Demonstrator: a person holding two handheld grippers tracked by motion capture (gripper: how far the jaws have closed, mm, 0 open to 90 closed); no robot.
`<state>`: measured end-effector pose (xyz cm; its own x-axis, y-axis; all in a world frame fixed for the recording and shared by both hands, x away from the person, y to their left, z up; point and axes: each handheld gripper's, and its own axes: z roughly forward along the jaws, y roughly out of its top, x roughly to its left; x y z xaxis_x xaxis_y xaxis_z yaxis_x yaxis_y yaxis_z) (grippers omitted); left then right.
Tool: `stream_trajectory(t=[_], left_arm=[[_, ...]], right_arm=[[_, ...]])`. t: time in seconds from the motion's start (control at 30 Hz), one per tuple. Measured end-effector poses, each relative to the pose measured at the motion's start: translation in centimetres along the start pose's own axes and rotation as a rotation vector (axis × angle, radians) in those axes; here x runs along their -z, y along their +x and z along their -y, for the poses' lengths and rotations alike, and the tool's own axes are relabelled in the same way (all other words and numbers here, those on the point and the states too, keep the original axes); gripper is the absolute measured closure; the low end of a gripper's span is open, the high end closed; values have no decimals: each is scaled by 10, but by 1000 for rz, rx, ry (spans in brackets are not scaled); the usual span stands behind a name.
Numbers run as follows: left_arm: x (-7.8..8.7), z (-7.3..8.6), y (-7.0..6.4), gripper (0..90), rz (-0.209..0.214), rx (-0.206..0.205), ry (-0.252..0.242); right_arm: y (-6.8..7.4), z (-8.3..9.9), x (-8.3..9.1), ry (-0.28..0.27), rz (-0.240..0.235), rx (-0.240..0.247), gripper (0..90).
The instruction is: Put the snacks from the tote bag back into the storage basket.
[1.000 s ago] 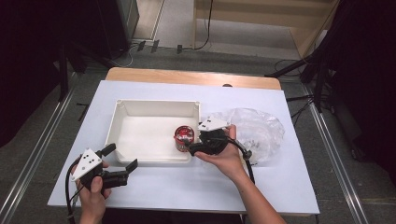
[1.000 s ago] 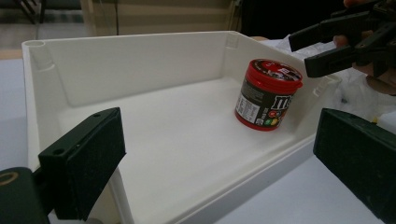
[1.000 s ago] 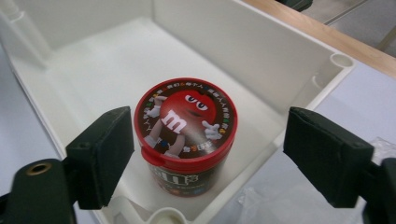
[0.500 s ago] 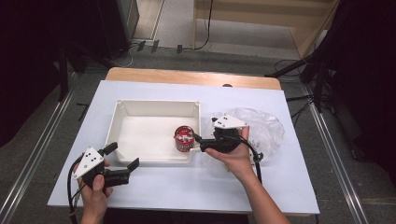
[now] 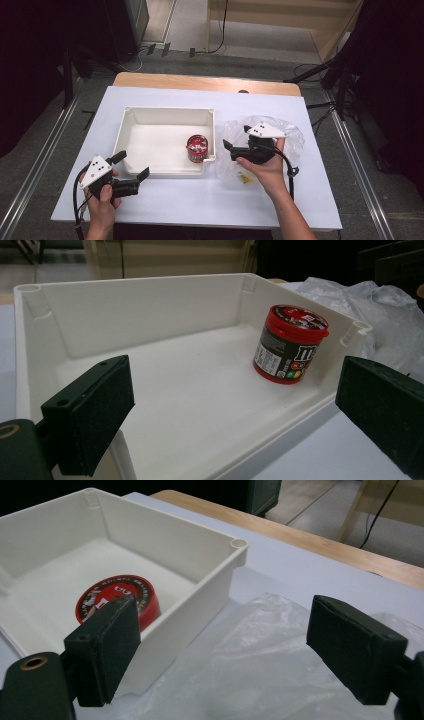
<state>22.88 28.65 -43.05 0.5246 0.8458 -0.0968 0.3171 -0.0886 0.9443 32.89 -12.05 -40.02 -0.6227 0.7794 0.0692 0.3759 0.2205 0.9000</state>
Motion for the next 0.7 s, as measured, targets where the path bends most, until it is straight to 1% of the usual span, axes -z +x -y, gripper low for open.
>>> stream_trajectory(t=[0.17, 0.33, 0.5, 0.63, 0.7], left_arm=[[0, -1, 0, 27, 0, -1, 0], [1, -1, 1, 27, -2, 7, -6], [1, -1, 1, 27, 0, 6, -4], [-1, 0, 0, 27, 2, 12, -3], [-1, 1, 0, 27, 3, 9, 4]], right_arm=[[-11, 6, 11, -6, 26, -24, 145], [-19, 12, 20, -9, 45, -37, 145], [-27, 19, 29, -11, 70, -47, 145], [-34, 25, 36, -10, 80, -70, 145], [-36, 28, 39, -12, 88, -70, 145]])
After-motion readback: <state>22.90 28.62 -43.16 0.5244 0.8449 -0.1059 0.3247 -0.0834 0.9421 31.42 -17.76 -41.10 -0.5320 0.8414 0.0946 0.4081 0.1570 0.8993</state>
